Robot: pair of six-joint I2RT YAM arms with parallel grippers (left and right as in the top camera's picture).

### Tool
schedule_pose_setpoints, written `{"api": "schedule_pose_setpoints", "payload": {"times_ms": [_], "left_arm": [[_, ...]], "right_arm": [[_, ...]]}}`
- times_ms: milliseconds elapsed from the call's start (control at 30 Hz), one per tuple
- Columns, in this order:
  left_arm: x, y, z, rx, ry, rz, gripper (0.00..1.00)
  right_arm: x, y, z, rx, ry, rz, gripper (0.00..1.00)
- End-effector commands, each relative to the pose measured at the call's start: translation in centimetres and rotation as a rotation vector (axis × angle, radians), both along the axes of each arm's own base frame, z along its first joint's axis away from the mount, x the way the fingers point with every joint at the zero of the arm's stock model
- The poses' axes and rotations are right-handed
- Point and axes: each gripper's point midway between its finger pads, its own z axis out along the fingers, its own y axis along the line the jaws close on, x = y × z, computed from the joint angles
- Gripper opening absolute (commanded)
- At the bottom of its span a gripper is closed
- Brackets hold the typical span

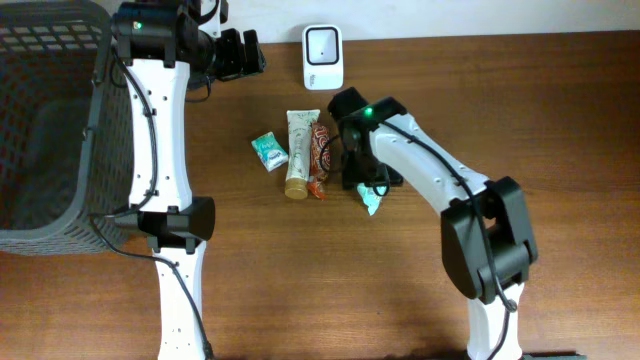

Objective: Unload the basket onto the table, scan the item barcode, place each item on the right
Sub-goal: 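Reach the right gripper down to the mint-green wipes pack, then grasp the wipes pack with the right gripper and lift it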

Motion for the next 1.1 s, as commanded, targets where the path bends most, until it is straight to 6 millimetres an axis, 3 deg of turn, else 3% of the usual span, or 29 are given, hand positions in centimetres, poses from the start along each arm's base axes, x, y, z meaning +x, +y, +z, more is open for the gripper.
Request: {"api": "schedule_pose_setpoints", "payload": {"times_ms": [0,133,267,333,467,600,733,833,933,1067], "left_arm": [[0.1,0.3,-0.1,0.001,0.001,0.004,0.99],[0.1,0.3,-0.1,0.001,0.001,0.005,0.99],[0.1,0.3,-0.1,0.001,0.001,0.004,0.99],[0.1,0.3,-0.1,0.001,0.001,0.004,0.99],[0.1,0.3,-0.1,0.001,0.001,0.004,0.99],[0.1,0.3,-0.1,0.001,0.001,0.005,0.99],[0.1,0.3,-0.1,0.001,0.001,0.005,0.99],[0.1,0.3,-0.1,0.001,0.001,0.004,0.99],[0.1,0.3,-0.1,0.001,0.001,0.005,0.99],[0.1,0.3,-0.1,0.001,0.001,0.005,0.99]], "right_arm": [[0.1,-0.9,-2.3,-0.08,0.012,-0.042,0.69],[0.2,-1.2,-3.4,-0.096,0.026,-0.045,0.66],[0.6,-1.2,-3.5,-0.08,0.019,-0.055,0.35],[0.6,-1.0,-3.6,-0.04,0.032,-0.065,0.3],[0.9,0.6,-3.4,0.154,0.096,-0.013,0.05],[1.6,2.9,-1.4,0.44,0.139,0.092,0.04],[1.9,5.1,2.8,0.863,0.172,0.151,0.04],[2.4,4.5,6.0,1.11,0.163,0.14,0.04],[2.3,2.9,6.1,1.14,0.165,0.123,0.05],[1.5,1.1,3.9,1.139,0.196,0.051,0.09]]}}
